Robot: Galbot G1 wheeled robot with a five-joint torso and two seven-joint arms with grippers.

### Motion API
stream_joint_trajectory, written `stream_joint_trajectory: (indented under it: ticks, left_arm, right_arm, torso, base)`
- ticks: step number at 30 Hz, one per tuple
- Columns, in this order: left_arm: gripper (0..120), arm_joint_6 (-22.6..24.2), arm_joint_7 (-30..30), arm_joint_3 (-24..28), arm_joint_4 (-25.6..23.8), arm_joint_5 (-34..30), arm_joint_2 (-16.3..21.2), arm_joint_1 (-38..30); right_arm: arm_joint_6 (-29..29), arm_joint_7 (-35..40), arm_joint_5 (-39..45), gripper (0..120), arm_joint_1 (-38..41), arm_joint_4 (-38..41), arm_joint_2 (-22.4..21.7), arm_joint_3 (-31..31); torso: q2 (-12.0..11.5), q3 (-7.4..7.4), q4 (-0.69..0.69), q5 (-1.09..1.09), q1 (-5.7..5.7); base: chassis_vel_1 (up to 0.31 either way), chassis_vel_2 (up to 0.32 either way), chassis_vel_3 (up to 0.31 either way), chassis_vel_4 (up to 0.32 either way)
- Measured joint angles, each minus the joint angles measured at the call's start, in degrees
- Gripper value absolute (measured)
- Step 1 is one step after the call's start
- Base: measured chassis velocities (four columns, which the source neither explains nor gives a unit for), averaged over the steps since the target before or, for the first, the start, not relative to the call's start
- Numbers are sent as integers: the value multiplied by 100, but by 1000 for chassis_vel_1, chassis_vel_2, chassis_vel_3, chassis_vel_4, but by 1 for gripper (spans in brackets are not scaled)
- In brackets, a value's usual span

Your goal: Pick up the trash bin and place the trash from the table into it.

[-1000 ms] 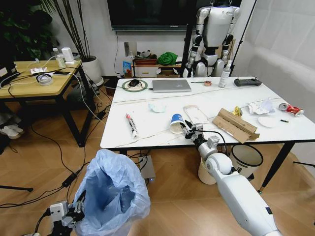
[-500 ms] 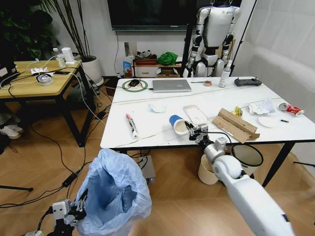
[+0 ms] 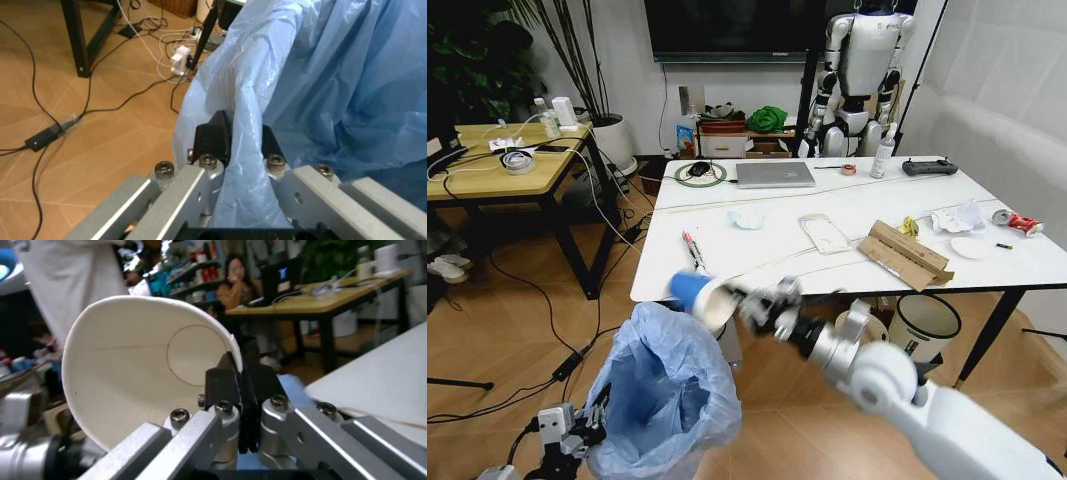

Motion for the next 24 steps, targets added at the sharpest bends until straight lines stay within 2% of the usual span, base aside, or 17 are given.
stream_joint_trajectory:
  ticks: [7,16,21,24]
  left_arm:
    - [1,58,-45,20,-6,-62,-27,-29]
    - [1,97,-80,77,-8,-58,-54,-34]
    - [1,115,-100,86,-18,-88,-26,-58]
    - [1,124,-110,86,-18,-112,-6,-77]
  right_arm:
    - [29,-84,-375,0,256,-158,62,-668]
    - [-20,39,-1029,0,261,-414,68,-822]
    - [-45,96,-1173,22,247,-410,61,-717]
    - [-47,115,-1179,30,241,-407,61,-674]
  torso:
    - [0,0,1,0,0]
    - [0,1,0,1,1]
    - [-1,1,0,0,1]
    - [-1,1,0,0,1]
  base:
    - [0,0,0,0]
    - [0,0,0,0]
    - [0,0,0,0]
    - [0,0,0,0]
